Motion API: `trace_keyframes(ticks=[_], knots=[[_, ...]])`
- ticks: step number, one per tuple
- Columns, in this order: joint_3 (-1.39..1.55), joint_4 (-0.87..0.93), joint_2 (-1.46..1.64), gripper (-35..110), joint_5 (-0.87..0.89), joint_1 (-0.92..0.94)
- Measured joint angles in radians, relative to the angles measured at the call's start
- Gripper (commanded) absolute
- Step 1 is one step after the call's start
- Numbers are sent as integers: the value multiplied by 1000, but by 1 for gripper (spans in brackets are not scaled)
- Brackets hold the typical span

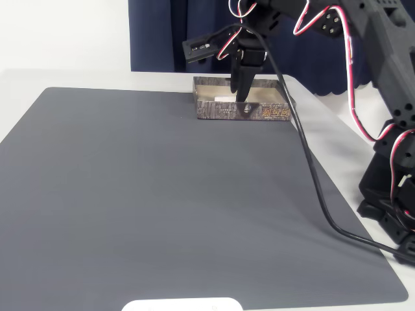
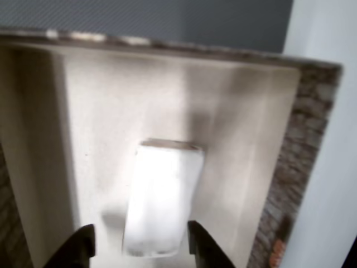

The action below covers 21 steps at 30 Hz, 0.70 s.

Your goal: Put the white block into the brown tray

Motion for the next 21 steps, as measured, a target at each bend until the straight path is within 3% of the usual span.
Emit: trace_keyframes(ticks=[12, 15, 18, 21], knots=[[-15, -18, 9, 46, 51, 6], [-12, -11, 38, 36, 107, 5], [41, 72, 89, 22, 259, -8], [133, 127, 169, 16, 420, -35]])
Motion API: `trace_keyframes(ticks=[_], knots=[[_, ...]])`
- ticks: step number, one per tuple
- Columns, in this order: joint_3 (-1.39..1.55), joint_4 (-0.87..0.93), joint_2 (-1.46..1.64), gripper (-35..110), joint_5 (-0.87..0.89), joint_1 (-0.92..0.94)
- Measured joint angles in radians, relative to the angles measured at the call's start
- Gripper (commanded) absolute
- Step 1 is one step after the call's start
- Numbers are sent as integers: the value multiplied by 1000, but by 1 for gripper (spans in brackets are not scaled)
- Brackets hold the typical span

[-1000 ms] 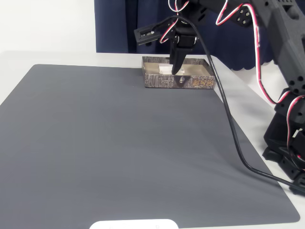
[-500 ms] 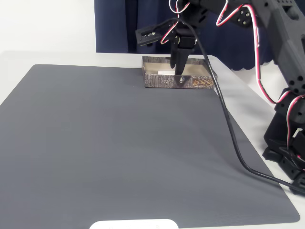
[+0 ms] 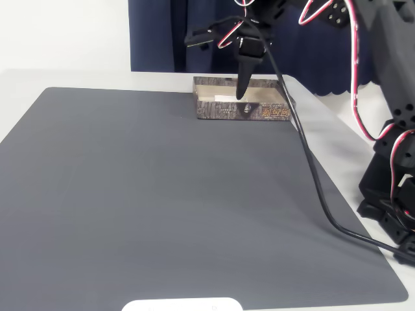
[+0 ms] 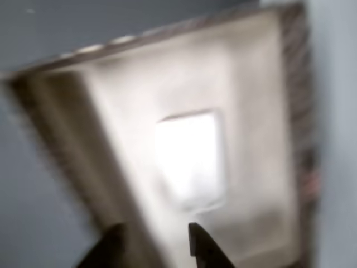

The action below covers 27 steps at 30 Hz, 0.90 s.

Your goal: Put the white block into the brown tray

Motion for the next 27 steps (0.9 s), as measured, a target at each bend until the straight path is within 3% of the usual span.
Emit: trace_keyframes(ticks=[8, 16, 27], knots=[[224, 15, 218, 0, 204, -115], [540, 11, 488, 0, 288, -253], [1088, -23, 965, 0, 511, -695]])
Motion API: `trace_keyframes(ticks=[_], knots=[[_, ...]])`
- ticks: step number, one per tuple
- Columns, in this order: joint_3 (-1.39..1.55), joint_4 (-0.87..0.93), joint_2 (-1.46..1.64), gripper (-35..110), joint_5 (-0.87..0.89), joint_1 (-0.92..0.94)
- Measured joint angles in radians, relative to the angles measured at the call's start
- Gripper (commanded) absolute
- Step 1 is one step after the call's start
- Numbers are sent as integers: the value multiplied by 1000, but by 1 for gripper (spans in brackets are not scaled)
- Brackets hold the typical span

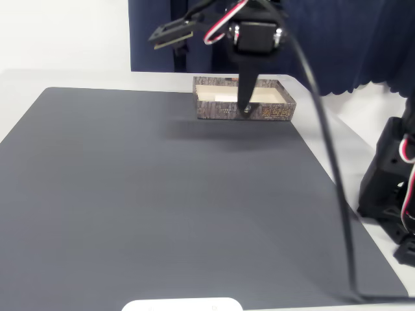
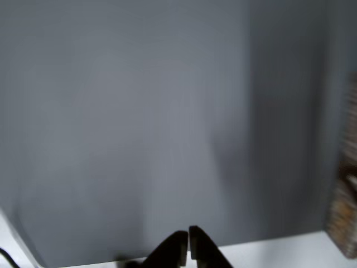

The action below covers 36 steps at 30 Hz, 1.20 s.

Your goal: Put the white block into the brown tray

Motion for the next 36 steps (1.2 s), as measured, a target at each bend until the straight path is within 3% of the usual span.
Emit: trace_keyframes(ticks=[10, 16, 22, 36], knots=[[410, -104, 321, 0, 144, -390], [707, -290, 551, 0, 265, -534], [911, -353, 818, 0, 374, -568], [1203, -356, 1218, 0, 402, -581]])
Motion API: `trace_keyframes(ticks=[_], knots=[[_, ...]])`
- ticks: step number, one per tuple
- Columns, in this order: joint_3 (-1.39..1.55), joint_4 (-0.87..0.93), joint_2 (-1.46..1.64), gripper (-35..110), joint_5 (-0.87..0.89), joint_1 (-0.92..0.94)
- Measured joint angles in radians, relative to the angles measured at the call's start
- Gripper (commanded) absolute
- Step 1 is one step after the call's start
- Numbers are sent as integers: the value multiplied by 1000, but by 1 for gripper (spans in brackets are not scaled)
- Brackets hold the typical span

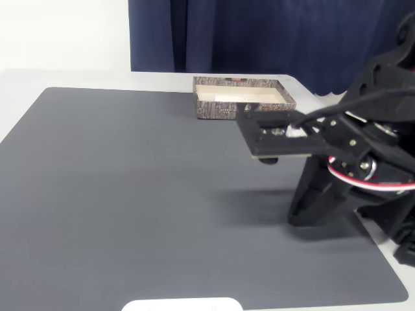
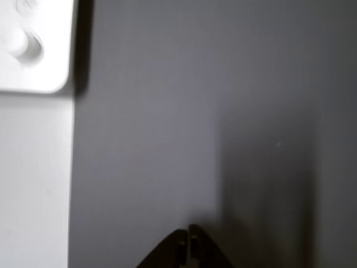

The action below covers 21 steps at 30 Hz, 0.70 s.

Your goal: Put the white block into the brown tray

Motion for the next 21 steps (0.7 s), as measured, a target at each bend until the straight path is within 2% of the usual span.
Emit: trace_keyframes(ticks=[7, 15, 21], knots=[[129, -28, 163, 0, 8, -15], [161, -41, 189, 0, 17, -14], [161, 52, 202, 0, 17, -2]])
